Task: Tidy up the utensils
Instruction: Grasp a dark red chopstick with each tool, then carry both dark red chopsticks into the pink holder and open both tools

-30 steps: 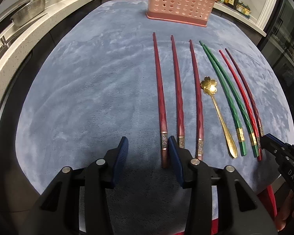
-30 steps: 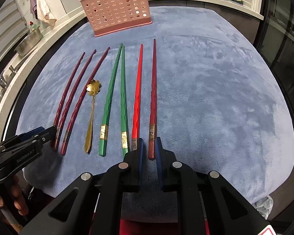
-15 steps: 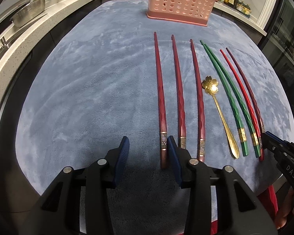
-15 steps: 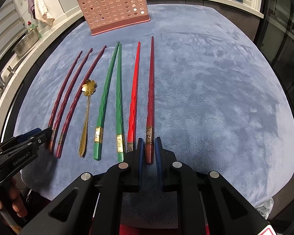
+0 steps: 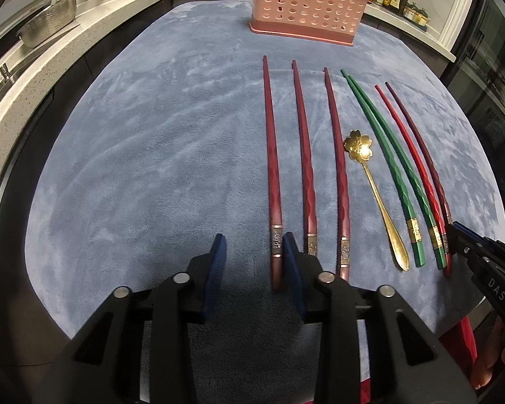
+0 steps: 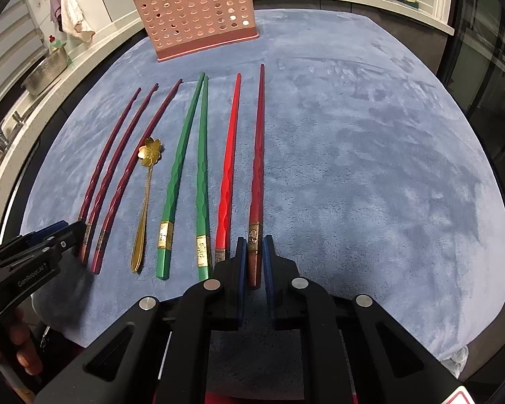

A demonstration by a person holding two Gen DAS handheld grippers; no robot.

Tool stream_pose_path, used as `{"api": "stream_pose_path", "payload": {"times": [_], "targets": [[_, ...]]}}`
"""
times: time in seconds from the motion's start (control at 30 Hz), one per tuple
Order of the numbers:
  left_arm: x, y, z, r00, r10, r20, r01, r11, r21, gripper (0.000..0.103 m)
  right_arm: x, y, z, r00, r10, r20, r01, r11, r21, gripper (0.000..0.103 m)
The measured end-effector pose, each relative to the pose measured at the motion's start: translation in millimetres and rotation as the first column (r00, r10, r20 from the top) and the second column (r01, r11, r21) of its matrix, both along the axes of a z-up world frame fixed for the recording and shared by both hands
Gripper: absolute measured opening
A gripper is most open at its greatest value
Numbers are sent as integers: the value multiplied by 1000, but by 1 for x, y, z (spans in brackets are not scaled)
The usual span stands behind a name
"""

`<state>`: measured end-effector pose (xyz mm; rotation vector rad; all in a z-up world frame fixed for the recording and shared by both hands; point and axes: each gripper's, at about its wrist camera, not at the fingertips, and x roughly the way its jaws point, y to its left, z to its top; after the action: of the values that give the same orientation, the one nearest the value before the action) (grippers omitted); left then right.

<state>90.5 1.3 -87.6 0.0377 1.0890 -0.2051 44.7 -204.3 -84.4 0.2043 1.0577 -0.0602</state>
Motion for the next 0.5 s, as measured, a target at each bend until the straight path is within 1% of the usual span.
{"api": "stream_pose_path", "payload": {"times": [0.03,0.07,0.13,0.23,0.5], "targets": [[0,0,0,1000,-2,1,2,1000,-3,26,0,0,0,1000,-1,1,1,1000,2,10],[0,0,1,1000,-2,1,2,1000,-4,25,-1,0,0,1000,-2,3,2,1000,4,10],[0,0,2,1000,-5,1,5,1000,-16,16,-1,-1,1,1000,-3,5,3,1000,7,10],[-2,-1,3,1000,-13,1,13,1000,-26,7,-2,-2,2,1000,-5,10,4,1000,11,10],[-5,0,11,1000,-18,20,19,999,-46,7,-7,-6,12,999,-11,40,11,1000,18,10]]}}
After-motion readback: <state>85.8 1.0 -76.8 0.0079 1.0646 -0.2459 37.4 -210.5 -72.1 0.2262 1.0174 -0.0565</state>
